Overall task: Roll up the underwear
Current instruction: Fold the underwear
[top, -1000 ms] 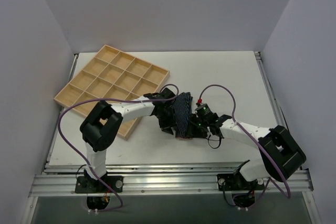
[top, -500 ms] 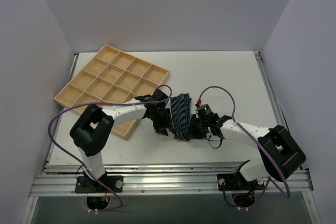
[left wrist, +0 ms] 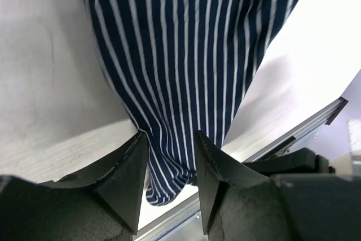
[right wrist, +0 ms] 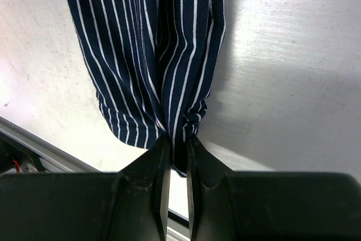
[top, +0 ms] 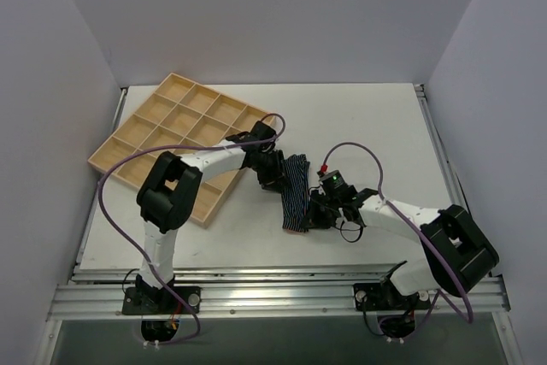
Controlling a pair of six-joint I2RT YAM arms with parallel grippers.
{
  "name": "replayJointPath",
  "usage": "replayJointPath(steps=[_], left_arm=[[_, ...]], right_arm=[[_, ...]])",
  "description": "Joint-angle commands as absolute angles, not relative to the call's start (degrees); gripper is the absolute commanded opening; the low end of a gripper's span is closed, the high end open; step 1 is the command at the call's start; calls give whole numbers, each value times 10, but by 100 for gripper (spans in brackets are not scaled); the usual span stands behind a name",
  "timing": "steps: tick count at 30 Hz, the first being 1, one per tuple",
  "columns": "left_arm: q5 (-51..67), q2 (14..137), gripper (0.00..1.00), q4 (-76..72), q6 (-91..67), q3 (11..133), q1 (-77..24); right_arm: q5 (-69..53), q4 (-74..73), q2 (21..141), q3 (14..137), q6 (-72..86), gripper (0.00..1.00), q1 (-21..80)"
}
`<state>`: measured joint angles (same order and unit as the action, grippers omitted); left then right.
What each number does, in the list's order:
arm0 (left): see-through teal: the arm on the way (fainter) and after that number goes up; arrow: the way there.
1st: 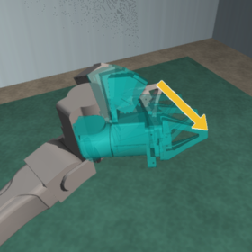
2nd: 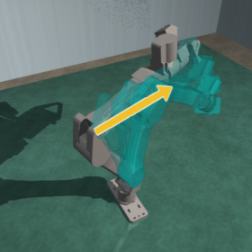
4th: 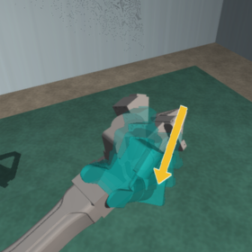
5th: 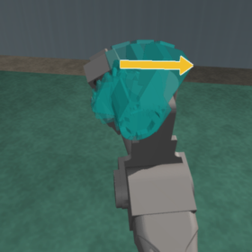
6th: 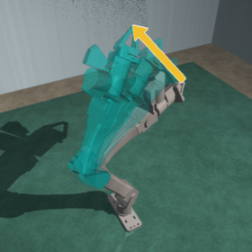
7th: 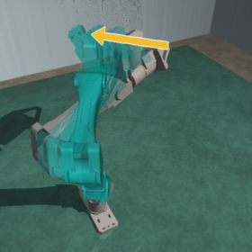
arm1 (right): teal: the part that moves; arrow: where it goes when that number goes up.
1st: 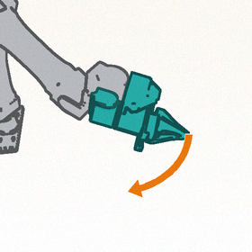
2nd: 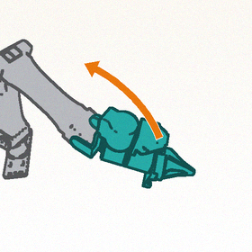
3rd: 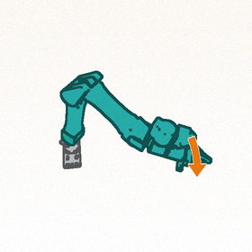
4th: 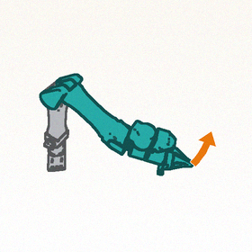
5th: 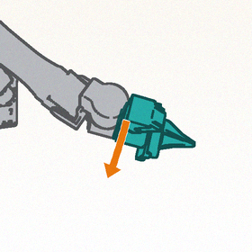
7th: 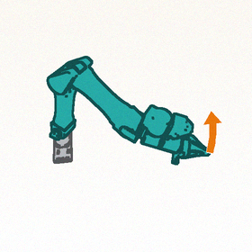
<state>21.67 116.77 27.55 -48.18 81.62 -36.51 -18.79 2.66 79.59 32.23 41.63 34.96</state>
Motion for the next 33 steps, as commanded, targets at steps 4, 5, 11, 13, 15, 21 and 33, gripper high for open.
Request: replayJointPath(steps=[4,5,11,13,15,21,33], left_arm=[[236,1222,24,272,-469,895,-356],[235,1236,20,271,-468,905,-357],[236,1281,8,307,-443,1002,-352],[234,1287,10,336,-432,1022,-351],[224,1277,22,352,-421,1023,-348],[203,1181,51,353,-430,912,-343],[157,1023,51,338,-460,754,-390]], right_arm=[[-207,3,770,316,439,0,355],[-207,3,769,316,441,0,356],[-192,-25,766,302,453,0,364],[-189,-24,759,300,460,0,363],[-184,-25,762,308,462,0,361],[-175,-24,794,351,476,7,356],[-99,-160,733,424,524,52,356]])
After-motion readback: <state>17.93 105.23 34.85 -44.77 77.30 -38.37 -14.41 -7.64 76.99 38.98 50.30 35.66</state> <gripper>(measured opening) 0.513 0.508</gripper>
